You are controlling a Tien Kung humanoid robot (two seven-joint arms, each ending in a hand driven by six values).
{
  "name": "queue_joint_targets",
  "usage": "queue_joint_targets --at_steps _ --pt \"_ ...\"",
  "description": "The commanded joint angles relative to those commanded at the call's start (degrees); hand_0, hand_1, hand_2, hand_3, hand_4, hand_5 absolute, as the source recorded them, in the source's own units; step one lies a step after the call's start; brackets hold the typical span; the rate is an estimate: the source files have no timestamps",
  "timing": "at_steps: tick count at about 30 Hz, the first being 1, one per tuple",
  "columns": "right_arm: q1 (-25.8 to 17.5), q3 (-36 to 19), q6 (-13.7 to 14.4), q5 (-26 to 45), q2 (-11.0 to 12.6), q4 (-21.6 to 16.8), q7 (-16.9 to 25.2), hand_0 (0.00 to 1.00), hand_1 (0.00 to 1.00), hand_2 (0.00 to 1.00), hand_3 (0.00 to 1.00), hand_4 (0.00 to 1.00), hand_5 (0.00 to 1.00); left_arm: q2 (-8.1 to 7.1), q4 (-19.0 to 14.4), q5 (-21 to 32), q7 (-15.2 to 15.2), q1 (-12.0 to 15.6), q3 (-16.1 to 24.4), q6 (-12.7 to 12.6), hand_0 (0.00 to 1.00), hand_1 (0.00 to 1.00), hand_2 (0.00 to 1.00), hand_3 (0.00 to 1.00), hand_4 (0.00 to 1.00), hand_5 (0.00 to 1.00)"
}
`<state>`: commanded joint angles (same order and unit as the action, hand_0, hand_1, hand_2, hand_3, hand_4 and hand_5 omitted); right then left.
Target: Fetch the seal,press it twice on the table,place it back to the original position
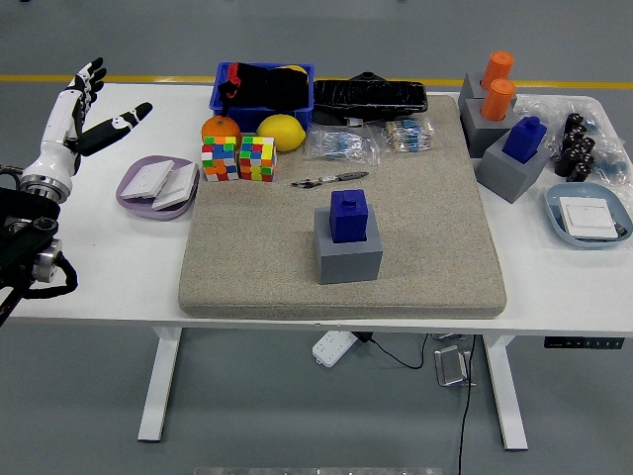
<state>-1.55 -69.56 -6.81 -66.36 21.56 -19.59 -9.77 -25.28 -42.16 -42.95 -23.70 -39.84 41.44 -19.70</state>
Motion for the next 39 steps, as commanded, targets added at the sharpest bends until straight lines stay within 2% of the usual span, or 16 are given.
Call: queue_joint_targets --at_steps 5,12,22,26,39 --pt "0.3 -0.2 0.1 0.0 0.3 -0.2 0.0 0.941 0.773 0.758 0.677 0.851 0.409 -1.65 4.1 1.0 0.1 0.4 1.4 0.2 0.968 0.998 0.998 0.998 0.947 0.297" --pt "0.5 -0.2 0.1 -0.1 0.2 0.1 0.0 0.941 0.773 0.759 0.677 0.851 0.409 -2.85 5.8 1.4 0.4 1.9 2.7 0.6 0.964 0.998 0.998 0.998 0.947 0.282" --pt "1.0 0.3 0.2 -0.1 0.5 0.0 0.0 0.942 0.772 0.758 0.676 0.851 0.41 -3.31 6.2 1.1 0.8 1.8 2.2 0.8 0.961 0.998 0.998 0.998 0.942 0.274" --pt "1.3 0.4 0.4 -0.2 0.5 0.0 -0.1 0.942 0.772 0.758 0.676 0.851 0.41 -3.9 4.8 1.0 0.9 1.8 2.7 0.8 0.961 0.998 0.998 0.998 0.942 0.274" --pt "1.5 0.5 0.5 -0.2 0.7 0.0 -0.2 0.941 0.773 0.756 0.676 0.849 0.41 -4.01 3.5 0.1 1.2 1.2 2.8 1.2 0.963 0.998 0.998 0.998 0.941 0.264"
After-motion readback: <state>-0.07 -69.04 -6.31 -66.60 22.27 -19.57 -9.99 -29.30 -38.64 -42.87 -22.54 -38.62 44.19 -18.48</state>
